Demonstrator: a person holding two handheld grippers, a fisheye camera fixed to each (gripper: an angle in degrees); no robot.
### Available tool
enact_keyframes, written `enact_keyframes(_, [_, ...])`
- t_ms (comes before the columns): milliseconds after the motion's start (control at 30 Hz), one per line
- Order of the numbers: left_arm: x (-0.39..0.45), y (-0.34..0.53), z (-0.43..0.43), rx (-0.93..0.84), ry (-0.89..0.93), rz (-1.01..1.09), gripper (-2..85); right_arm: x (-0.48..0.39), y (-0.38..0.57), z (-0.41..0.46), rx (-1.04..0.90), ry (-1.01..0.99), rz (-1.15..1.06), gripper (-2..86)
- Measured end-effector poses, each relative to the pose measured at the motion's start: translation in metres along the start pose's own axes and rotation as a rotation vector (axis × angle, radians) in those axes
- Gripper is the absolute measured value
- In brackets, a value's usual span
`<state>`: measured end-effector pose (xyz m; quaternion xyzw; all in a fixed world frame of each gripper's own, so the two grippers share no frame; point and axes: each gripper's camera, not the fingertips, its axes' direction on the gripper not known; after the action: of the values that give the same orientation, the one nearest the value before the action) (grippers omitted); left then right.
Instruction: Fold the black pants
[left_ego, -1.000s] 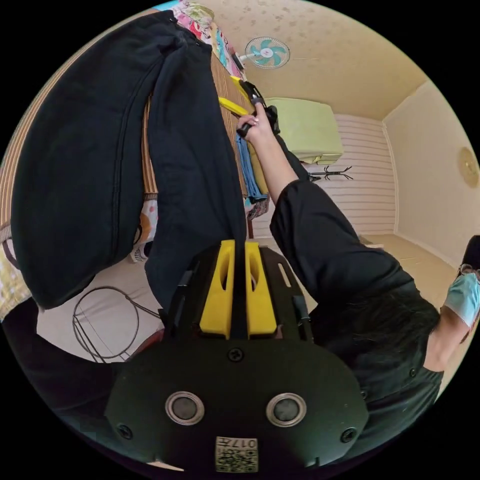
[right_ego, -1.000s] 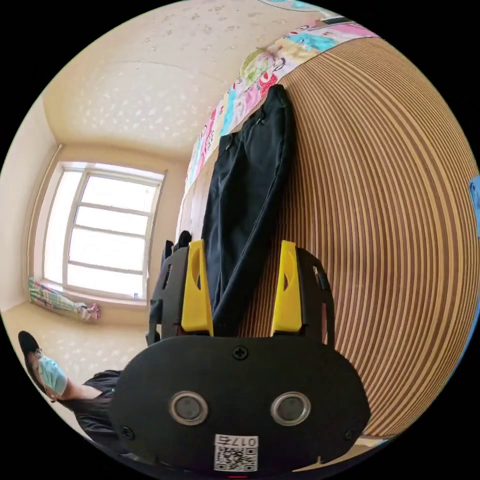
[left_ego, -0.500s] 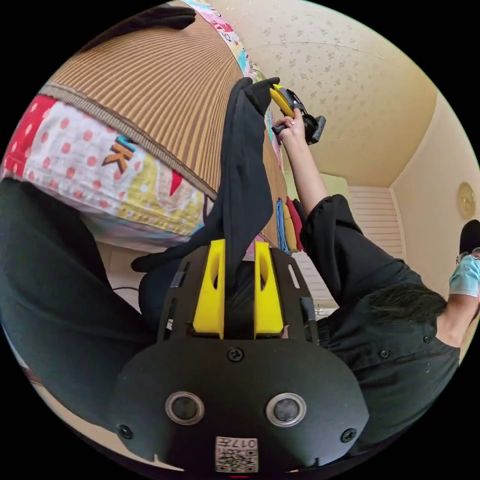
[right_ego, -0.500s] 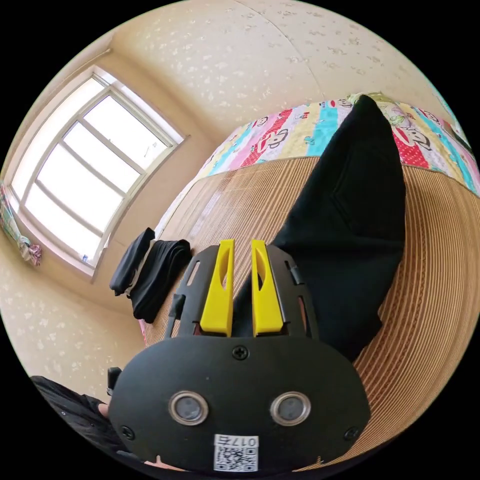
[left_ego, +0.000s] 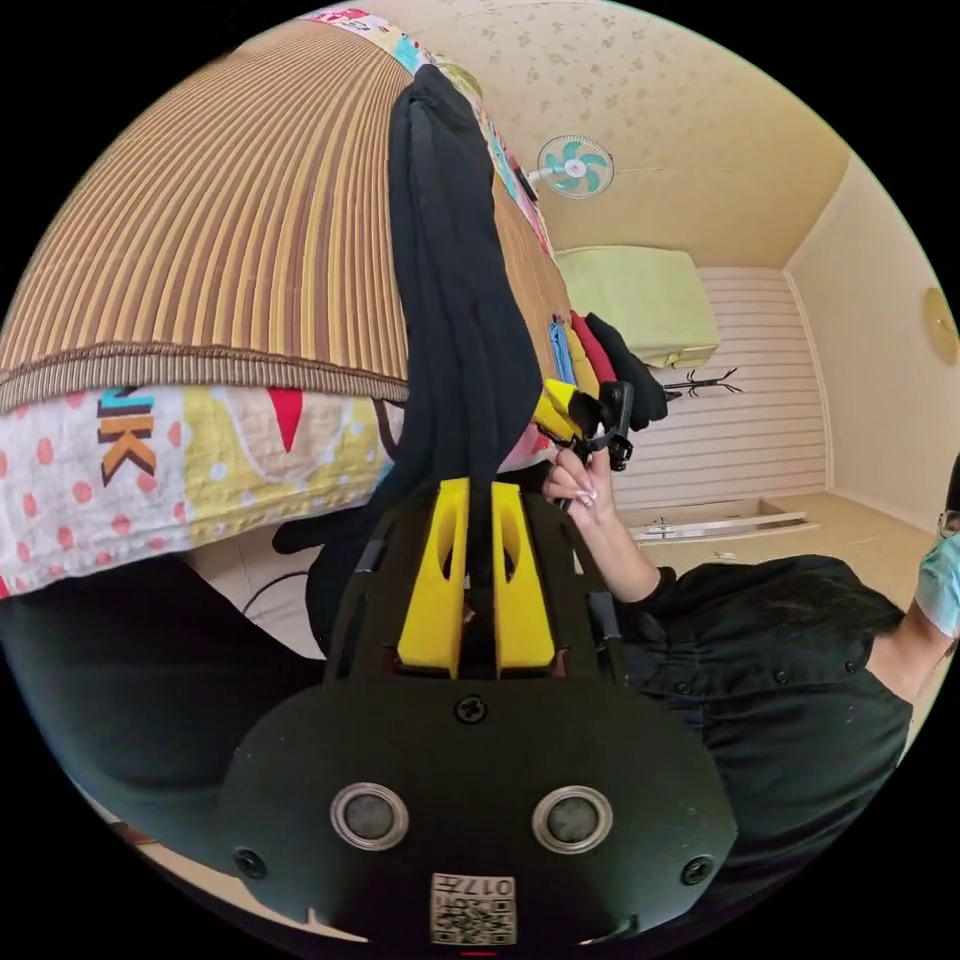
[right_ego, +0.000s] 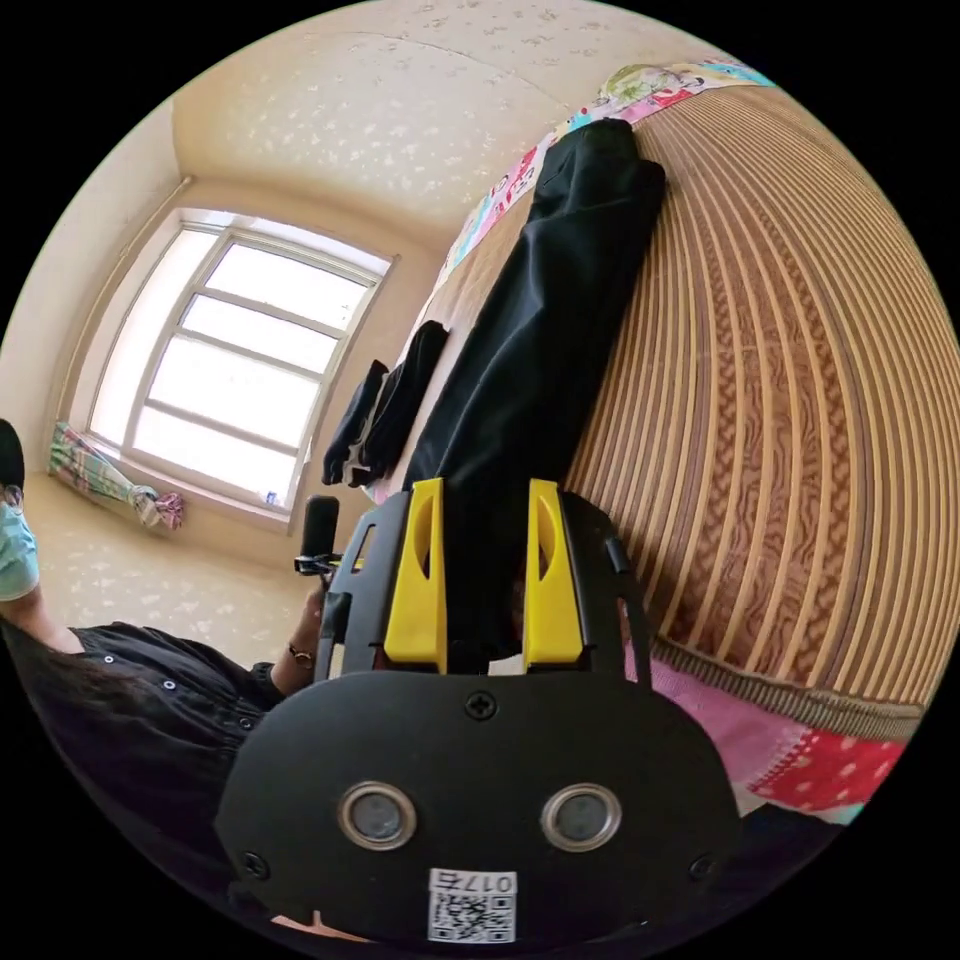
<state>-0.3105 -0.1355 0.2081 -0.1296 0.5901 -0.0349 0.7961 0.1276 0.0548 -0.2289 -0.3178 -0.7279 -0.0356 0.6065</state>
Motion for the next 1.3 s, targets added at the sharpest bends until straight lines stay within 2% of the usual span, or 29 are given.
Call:
enact_keyframes(133, [0.023, 0.01, 0.008, 0.009, 0.145, 0.167, 3.9, -0.024, 0.024, -0.004, -0.091, -0.184, -0.069, 4.2])
enact_keyframes(167, [0.029, 0.016, 0.01, -0.002, 0.189, 0.25, 3.9, -0.027, 0.026, -0.01, -0.081, -0.227, -0.095, 4.1])
enact_keyframes(233, [0.026, 0.023, 0.015, -0.044, 0.206, 0.274, 4.0, -0.028, 0.032, -0.036, -0.055, -0.324, -0.156, 3.9])
enact_keyframes(267, [0.015, 0.025, 0.021, -0.068, 0.113, 0.192, 4.4, -0.026, 0.034, -0.039, -0.067, -0.293, -0.158, 4.0])
enact_keyframes(300, [0.002, 0.029, 0.024, -0.066, -0.047, 0.084, 5.1, -0.017, 0.035, -0.039, -0.123, -0.179, -0.12, 4.8])
enact_keyframes(367, [-0.01, 0.034, 0.021, -0.023, -0.19, -0.021, 6.0, 0.001, 0.034, -0.03, -0.26, -0.064, -0.022, 8.8])
enact_keyframes(400, [-0.011, 0.036, 0.014, 0.041, -0.182, -0.031, 7.3, 0.005, 0.034, -0.031, -0.281, -0.039, -0.007, 11.0])
enact_keyframes(500, [-0.004, 0.029, 0.0, 0.2, -0.103, -0.008, 8.6, 0.003, 0.031, -0.055, -0.144, -0.054, -0.029, 10.8])
enact_keyframes(567, [0.004, 0.012, 0.004, 0.226, -0.11, 0.021, 9.7, 0.006, 0.023, -0.062, -0.096, -0.039, -0.017, 11.2])
enact_keyframes(767, [0.03, -0.049, 0.073, 0.112, -0.291, 0.08, 11.9, 0.013, -0.008, -0.047, -0.12, 0.06, 0.068, 8.6])
enact_keyframes(967, [0.037, -0.036, 0.108, 0.131, -0.449, 0.084, 6.2, 0.004, 0.0, -0.057, -0.101, 0.101, 0.048, 5.1])
enact_keyframes(1167, [0.023, 0.001, 0.081, 0.24, -0.294, 0.015, 4.4, -0.026, 0.011, -0.077, -0.05, 0.011, -0.07, 4.0])
enact_keyframes(1233, [-0.001, 0.014, 0.075, 0.261, -0.243, -0.075, 4.8, -0.015, 0.012, -0.072, -0.124, 0.053, -0.031, 6.2])
enact_keyframes(1300, [-0.017, 0.029, 0.062, 0.341, -0.12, -0.076, 7.2, -0.003, 0.016, -0.081, -0.111, 0.034, 0.012, 9.2])
